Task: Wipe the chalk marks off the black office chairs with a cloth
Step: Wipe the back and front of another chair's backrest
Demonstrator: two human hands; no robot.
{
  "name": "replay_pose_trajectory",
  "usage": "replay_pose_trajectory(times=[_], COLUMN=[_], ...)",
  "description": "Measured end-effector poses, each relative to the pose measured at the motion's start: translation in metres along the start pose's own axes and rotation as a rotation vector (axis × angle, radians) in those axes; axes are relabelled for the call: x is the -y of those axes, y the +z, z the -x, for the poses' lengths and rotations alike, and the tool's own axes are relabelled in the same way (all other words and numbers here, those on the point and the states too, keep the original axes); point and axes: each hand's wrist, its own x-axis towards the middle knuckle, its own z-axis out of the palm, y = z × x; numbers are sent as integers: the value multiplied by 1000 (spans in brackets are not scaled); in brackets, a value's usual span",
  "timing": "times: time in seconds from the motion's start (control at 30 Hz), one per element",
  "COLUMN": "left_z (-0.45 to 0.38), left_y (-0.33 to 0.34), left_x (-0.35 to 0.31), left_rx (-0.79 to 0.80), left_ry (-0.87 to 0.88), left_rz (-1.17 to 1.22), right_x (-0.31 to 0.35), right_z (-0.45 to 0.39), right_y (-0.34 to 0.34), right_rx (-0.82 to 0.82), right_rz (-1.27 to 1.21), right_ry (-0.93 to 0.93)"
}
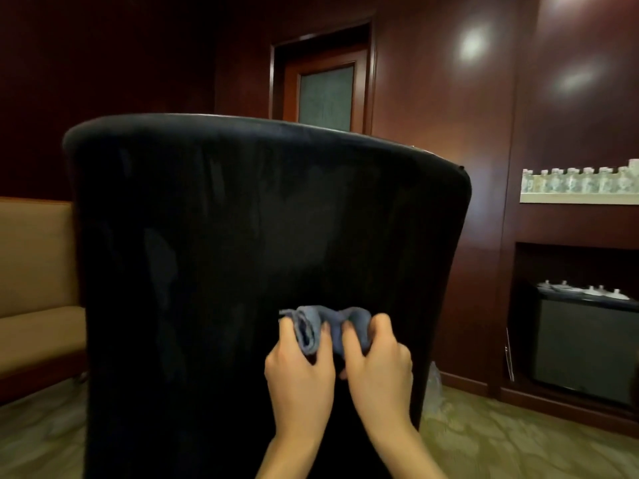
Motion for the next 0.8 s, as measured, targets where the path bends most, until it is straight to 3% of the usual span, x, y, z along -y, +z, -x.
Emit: replay_pose_trajectory(times=[0.1,0.27,0.4,0.53,0.63,0.7,0.8], left_z=[-10,-90,-128,-98,-55,-33,-34], left_y=[-4,-22,-34,-34,-38,-43,-51], left_x=[-18,-112,-138,-77,-24,-10,-15], left_rx=[-44,-225,-145,-132,-75,-22,20], left_ry=[54,373,415,332,150,29,25], left_rz=[25,116,-19,-120,-110,-85,-123], right_x=[15,115,155,117,79,62,61], right_z=[-10,-84,-104,-65,-26,-6,-2], right_y=[-13,-46,-52,-21,8,19,14], right_rx=[-25,-207,-179,-34,76,99,111], right_rz=[-32,-181,-64,-11,80,86,44], right_ry=[-26,-278,-310,-176,-129,-108,-42])
